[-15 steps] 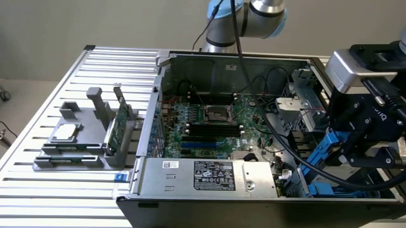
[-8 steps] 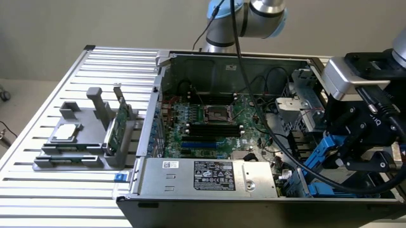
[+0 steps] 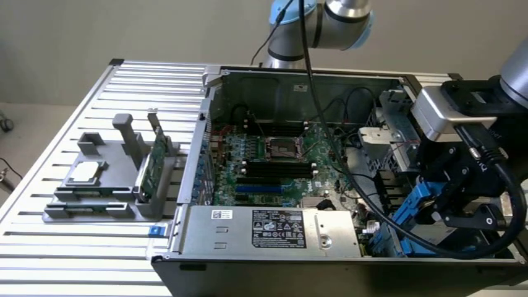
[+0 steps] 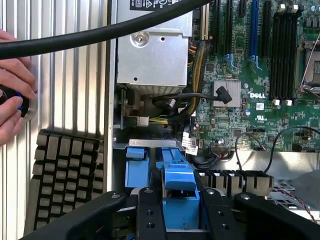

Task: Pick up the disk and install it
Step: 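Insert the disk into the insertion slot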

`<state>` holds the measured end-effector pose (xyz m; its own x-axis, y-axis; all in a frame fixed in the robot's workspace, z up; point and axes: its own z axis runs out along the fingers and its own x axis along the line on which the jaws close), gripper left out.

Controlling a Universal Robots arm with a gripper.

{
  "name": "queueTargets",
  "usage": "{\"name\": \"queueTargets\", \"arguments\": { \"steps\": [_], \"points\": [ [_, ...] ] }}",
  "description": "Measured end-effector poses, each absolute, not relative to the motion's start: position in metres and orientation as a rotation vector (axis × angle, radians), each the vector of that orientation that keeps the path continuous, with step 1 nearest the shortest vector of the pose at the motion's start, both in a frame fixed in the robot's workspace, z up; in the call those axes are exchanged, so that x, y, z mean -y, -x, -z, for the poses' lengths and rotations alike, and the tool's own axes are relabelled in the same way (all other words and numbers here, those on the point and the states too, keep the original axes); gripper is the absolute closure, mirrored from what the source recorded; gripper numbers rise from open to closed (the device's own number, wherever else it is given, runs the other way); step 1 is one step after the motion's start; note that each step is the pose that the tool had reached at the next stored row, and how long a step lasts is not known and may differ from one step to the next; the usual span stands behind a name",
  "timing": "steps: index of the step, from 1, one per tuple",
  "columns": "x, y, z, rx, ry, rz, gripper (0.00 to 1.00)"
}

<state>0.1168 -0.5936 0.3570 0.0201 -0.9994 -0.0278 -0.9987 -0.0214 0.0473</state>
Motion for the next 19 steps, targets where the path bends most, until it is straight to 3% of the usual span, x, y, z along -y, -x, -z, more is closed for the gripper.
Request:
{"name": "queueTargets", "arguments": {
  "steps": [4,5,19],
  "points": [
    [0.5936,-0.1168,-0.3529,2.186,-2.235,0.083,0.66],
    [0.5936,-0.1168,-0.3518,2.186,-2.235,0.083,0.60],
    [0.5901,-0.1220,-0.3494,2.183,-2.240,0.080,0.60]
  ]
}}
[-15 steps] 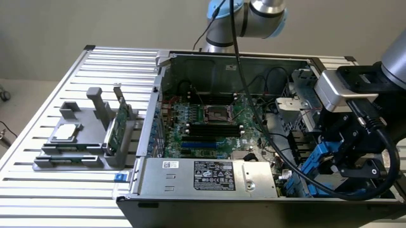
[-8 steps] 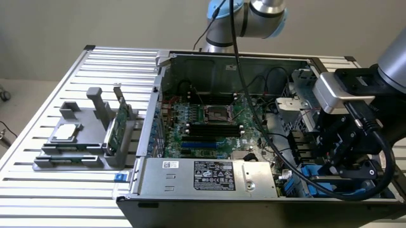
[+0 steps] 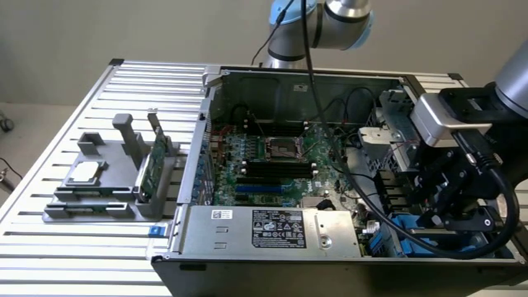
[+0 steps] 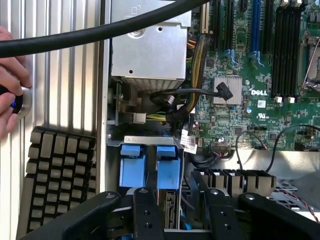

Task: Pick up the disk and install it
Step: 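Insert the disk into the insertion slot, then insert the first disk wire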

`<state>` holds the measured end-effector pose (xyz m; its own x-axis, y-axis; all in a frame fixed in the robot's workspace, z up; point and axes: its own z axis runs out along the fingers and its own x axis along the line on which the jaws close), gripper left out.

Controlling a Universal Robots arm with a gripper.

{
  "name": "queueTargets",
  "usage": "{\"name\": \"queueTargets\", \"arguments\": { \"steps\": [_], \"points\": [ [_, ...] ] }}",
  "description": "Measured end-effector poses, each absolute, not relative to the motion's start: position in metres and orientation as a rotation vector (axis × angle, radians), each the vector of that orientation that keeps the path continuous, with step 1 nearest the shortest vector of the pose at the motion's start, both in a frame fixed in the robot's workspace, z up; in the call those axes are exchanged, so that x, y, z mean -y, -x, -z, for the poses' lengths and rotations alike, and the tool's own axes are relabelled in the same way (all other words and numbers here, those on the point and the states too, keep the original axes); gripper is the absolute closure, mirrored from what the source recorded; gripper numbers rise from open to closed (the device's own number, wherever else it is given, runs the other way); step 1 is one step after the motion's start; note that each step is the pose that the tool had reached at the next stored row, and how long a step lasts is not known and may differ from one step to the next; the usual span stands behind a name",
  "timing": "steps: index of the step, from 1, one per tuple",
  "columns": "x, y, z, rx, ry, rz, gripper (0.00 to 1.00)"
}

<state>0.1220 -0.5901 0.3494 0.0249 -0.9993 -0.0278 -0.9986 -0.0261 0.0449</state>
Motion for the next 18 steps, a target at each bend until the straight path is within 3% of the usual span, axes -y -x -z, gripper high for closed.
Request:
{"name": "queueTargets", "arguments": {
  "steps": [4,18],
  "points": [
    [0.5896,-0.1242,-0.3494,2.182,-2.240,0.080,0.75],
    [0.5896,-0.1243,-0.3495,2.181,-2.240,0.080,0.75]
  ]
}}
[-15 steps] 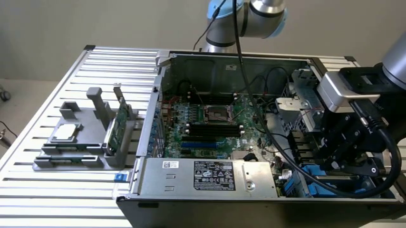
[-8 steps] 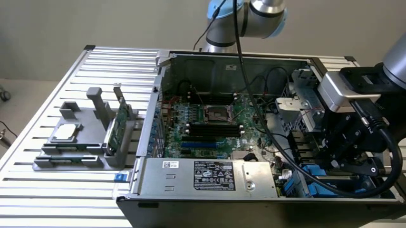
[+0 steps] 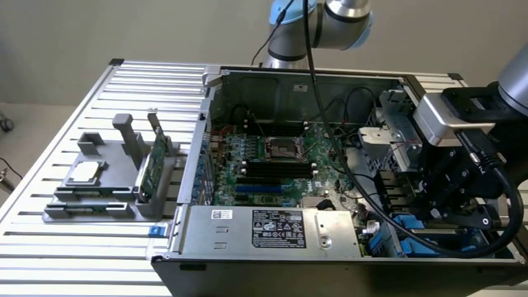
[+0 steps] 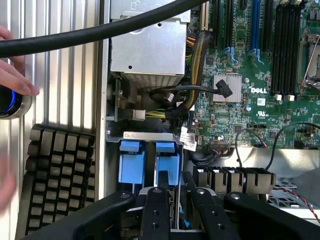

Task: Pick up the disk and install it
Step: 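Insert the first disk wire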

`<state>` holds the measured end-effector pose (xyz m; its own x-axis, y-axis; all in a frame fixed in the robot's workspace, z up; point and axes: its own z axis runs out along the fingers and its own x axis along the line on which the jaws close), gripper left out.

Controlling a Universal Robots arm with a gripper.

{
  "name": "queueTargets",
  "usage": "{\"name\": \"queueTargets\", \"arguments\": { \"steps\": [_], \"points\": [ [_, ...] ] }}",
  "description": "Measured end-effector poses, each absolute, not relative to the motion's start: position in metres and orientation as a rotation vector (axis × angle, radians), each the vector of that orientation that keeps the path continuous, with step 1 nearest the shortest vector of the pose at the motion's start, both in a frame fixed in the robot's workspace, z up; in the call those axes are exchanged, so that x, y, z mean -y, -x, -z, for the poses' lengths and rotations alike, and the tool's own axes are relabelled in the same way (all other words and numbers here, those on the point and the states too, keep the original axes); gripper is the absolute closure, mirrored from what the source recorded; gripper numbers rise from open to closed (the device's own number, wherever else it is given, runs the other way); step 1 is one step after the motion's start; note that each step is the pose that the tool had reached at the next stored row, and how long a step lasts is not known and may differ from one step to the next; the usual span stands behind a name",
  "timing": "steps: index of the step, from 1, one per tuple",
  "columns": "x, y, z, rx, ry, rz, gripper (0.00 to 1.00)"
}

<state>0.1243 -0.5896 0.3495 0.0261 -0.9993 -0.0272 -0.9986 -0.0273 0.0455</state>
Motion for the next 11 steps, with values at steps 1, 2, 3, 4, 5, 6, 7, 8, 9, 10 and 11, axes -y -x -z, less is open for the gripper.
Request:
{"name": "queueTargets", "arguments": {
  "steps": [1,2,3,4,5,6,7,8,9,10,11],
  "points": [
    [0.5897,-0.1243,-0.3495,2.181,-2.240,0.080,0.75],
    [0.5892,-0.1243,-0.3494,2.182,-2.240,0.080,0.75],
    [0.5890,-0.1245,-0.3494,2.187,-2.236,0.080,0.75],
    [0.5890,-0.1245,-0.3494,2.200,-2.224,0.082,0.75],
    [0.5889,-0.1245,-0.3494,2.215,-2.211,0.083,0.75],
    [0.5889,-0.1245,-0.3494,2.231,-2.196,0.085,0.75],
    [0.5889,-0.1245,-0.3493,2.246,-2.182,0.086,0.75],
    [0.5889,-0.1245,-0.3493,2.262,-2.168,0.088,0.75],
    [0.5889,-0.1245,-0.3493,2.278,-2.152,0.089,0.75],
    [0.5888,-0.1245,-0.3492,2.294,-2.136,0.090,0.75],
    [0.5889,-0.1245,-0.3491,2.311,-2.119,0.090,0.75]
  ]
}}
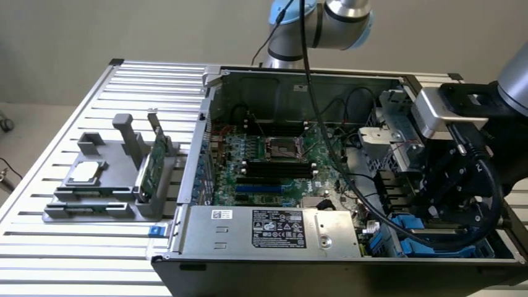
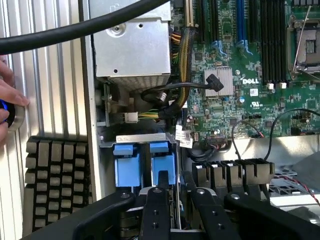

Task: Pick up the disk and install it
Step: 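Insert the first disk wire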

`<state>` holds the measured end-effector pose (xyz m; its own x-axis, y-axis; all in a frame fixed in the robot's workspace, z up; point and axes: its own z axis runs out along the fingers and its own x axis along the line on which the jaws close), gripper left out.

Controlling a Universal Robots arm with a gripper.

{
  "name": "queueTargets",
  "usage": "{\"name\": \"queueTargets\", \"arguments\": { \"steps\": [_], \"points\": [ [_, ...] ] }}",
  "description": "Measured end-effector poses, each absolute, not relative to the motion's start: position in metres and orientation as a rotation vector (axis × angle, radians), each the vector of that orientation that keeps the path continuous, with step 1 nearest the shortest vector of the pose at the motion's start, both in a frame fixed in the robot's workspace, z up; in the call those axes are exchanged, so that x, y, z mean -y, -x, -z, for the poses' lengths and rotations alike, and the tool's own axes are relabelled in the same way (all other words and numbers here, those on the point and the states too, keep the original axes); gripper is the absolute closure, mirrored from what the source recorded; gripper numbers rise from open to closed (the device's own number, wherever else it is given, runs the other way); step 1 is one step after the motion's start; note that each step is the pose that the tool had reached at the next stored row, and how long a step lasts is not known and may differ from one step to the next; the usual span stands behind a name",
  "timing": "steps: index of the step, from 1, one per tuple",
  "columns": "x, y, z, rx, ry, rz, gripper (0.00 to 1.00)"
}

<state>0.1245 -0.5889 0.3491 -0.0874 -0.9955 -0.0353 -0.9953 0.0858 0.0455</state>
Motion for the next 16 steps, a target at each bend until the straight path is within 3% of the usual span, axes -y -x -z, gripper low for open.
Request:
{"name": "queueTargets", "arguments": {
  "steps": [16],
  "points": [
    [0.5889,-0.1244,-0.3479,2.581,-1.794,0.091,0.75]
  ]
}}
